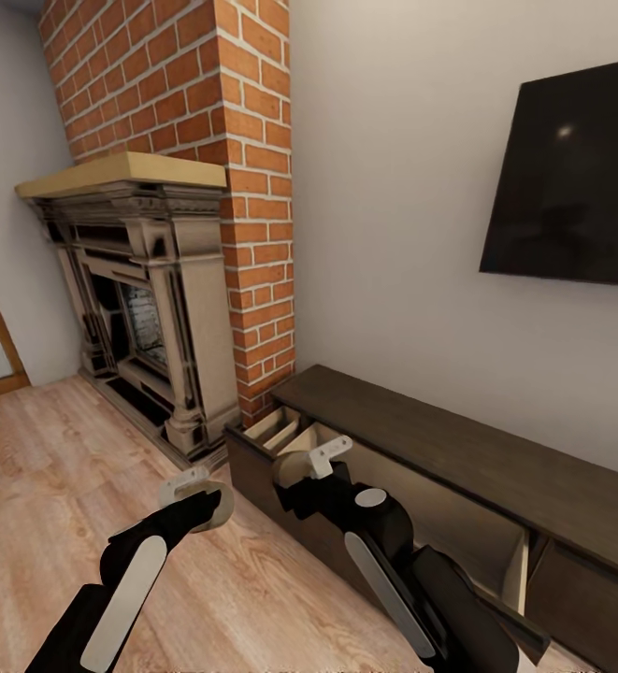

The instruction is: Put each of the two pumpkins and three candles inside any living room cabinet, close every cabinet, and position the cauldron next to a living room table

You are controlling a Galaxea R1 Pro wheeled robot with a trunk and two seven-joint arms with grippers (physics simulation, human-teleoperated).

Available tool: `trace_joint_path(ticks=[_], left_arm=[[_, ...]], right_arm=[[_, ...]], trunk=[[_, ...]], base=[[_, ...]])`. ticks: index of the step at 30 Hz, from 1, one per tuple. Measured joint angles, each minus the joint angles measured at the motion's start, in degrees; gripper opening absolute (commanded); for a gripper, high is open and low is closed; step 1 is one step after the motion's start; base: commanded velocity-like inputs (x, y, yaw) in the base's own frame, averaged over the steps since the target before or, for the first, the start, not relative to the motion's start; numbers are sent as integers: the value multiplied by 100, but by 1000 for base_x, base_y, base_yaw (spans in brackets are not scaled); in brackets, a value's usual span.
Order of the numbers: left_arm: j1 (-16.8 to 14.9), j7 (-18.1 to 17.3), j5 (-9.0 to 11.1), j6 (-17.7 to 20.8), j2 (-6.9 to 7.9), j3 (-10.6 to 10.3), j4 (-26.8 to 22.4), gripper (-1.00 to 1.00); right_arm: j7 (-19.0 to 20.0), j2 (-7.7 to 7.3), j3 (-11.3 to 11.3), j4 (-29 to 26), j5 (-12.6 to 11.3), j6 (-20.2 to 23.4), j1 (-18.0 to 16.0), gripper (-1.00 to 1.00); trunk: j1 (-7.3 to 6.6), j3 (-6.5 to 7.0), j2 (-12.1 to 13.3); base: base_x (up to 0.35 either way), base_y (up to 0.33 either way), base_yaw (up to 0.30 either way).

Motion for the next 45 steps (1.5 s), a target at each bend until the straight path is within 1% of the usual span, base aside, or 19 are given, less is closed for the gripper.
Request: trace_joint_path(ticks=[14,25,33,35,36,40,45], left_arm=[[0,2,6,-8,4,5,-2,-100],[-1,-10,4,-12,-3,-4,-6,-100],[-1,-5,-3,-12,-37,-5,1,-100],[0,-9,2,-10,-43,-10,2,-100],[0,-12,31,-20,-74,-61,-2,-100],[0,-6,7,-8,-136,-185,-5,-100],[0,-47,10,-6,-152,-225,-7,-100]], right_arm=[[0,-17,-13,-2,-3,32,5,-100],[0,-18,-19,-2,-5,34,5,-100],[-6,-18,-21,-2,7,34,6,-100],[-10,-21,-34,3,10,35,10,-100],[-13,-26,-47,5,8,35,14,-100],[-15,-39,-65,10,15,35,22,-100],[-16,-56,-70,14,13,35,24,-100]], trunk=[[0,-131,0],[-241,-36,439],[-417,33,760],[-417,14,762],[-417,5,762],[-417,-33,762],[-417,-80,762]], base=[[0,0,0],[0,0,0],[0,0,0],[0,0,0],[0,0,0],[0,0,0],[0,0,0]])
